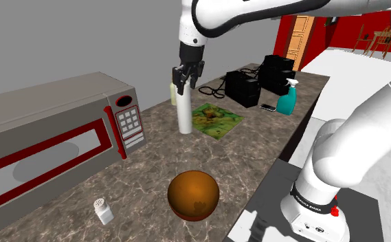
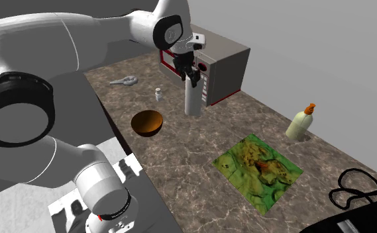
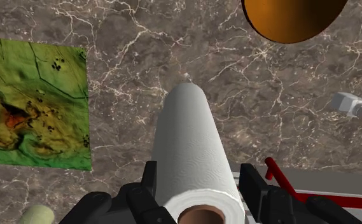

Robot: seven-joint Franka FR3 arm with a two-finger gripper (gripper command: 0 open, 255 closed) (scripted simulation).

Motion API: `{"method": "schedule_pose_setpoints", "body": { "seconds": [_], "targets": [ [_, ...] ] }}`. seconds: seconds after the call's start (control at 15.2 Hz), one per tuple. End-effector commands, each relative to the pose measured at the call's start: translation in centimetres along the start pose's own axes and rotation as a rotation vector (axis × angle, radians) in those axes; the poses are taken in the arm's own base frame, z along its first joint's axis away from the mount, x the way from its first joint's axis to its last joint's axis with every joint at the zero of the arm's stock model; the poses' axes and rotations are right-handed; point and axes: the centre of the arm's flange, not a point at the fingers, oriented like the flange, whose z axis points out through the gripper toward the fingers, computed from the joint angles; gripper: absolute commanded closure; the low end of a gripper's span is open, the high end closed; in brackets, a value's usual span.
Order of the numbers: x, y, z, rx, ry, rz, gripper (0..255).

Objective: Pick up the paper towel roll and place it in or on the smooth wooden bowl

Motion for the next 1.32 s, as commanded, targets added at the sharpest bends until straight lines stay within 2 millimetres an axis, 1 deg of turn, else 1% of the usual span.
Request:
{"method": "schedule_pose_setpoints", "body": {
  "seconds": [0.0, 1.19, 1.25],
  "targets": [
    [-1.5, -1.6, -1.3, 0.0, 0.0, 0.0, 255],
    [-16.2, -16.5, -12.3, 0.0, 0.0, 0.0, 255],
    [-16.3, -16.5, -11.8, 0.0, 0.0, 0.0, 255]
  ]
}}
